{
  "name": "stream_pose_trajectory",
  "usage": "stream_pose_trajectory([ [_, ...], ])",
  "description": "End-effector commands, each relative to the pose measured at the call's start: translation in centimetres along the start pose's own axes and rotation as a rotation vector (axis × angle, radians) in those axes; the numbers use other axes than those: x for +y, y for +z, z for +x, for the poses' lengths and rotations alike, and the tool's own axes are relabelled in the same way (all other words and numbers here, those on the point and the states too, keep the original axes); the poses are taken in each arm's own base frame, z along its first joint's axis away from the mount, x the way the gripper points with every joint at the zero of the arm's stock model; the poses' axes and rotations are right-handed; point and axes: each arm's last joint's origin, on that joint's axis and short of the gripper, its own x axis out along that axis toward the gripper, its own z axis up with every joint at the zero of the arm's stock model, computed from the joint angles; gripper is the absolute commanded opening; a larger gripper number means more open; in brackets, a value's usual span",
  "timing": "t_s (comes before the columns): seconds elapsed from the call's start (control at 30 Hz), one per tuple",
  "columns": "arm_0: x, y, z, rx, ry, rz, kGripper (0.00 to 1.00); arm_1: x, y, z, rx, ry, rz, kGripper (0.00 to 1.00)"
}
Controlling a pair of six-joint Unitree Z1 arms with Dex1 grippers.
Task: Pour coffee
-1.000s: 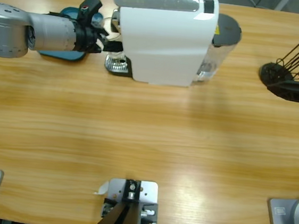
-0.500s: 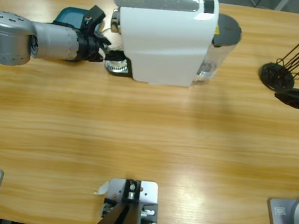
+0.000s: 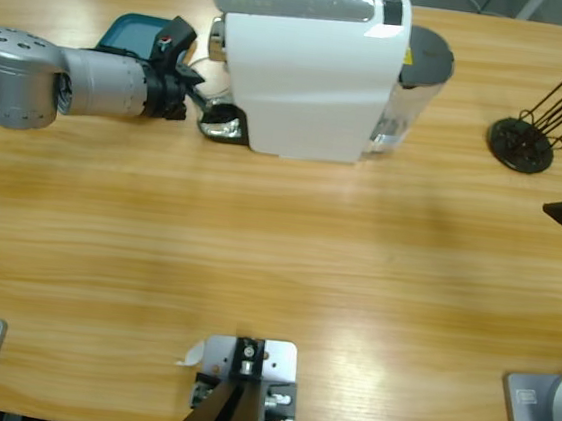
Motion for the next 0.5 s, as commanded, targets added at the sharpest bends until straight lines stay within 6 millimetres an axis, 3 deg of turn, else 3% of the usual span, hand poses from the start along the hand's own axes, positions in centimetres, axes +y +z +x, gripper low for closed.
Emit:
stream_pose_trajectory([
  [0.03, -0.9, -1.9, 1.1, 0.071, -0.017, 0.000, 0.996, 0.1, -1.2, -0.7, 0.011, 0.000, -0.008, 0.941],
  [0.3, -1.7, -2.6, -3.3, 0.064, -0.092, -0.003, 0.996, 0.0, -0.7, -1.0, 0.000, 0.002, -0.011, 0.941],
  [0.5, -2.0, -1.8, -7.2, 0.032, -0.089, 0.003, 0.996, -0.1, 0.3, -1.1, -0.001, 0.004, -0.004, 0.941],
])
